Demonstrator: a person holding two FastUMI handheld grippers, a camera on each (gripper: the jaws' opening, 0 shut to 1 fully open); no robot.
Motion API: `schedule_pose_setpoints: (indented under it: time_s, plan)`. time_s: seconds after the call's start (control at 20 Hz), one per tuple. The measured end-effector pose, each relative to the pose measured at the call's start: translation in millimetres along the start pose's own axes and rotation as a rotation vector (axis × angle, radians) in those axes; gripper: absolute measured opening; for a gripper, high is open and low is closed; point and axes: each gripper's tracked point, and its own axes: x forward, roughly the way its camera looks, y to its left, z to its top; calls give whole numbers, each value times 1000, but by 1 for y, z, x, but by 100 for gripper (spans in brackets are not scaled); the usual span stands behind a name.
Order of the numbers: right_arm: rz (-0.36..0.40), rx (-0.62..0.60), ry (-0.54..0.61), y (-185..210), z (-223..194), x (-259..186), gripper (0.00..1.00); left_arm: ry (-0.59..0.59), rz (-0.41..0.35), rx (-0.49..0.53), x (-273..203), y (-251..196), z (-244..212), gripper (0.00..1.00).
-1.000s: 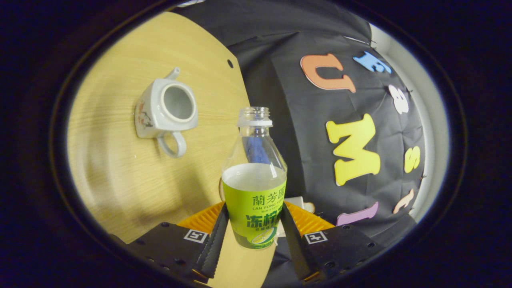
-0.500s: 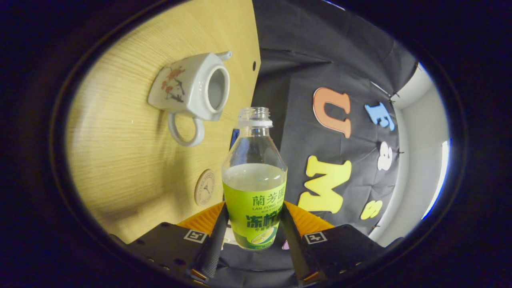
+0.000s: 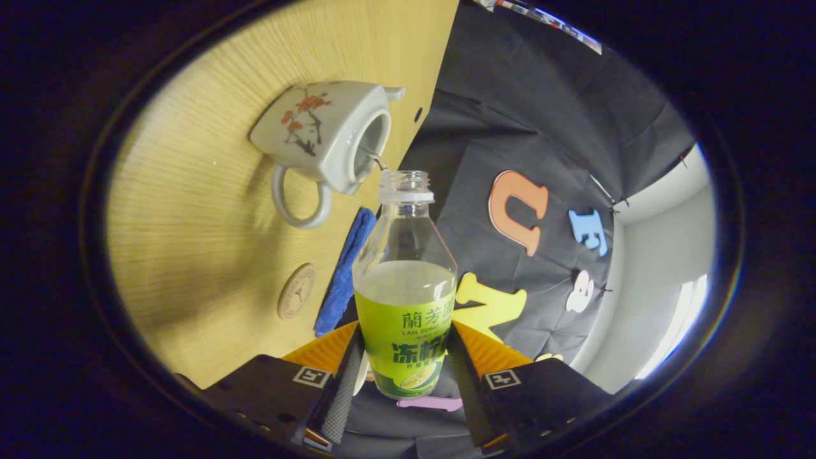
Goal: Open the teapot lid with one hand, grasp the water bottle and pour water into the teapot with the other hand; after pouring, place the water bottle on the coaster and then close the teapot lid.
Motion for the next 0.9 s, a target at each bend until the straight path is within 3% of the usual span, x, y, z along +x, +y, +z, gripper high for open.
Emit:
schedule_pose_setpoints:
  time_s: [0.4,0.9]
  plan:
    - [-130,-128,-39,-28,4,-4,72,14,7,-1,1,2,-4,4]
    - [-205,-212,-49,-48,-3,1,73,21,18,15,1,3,-5,4]
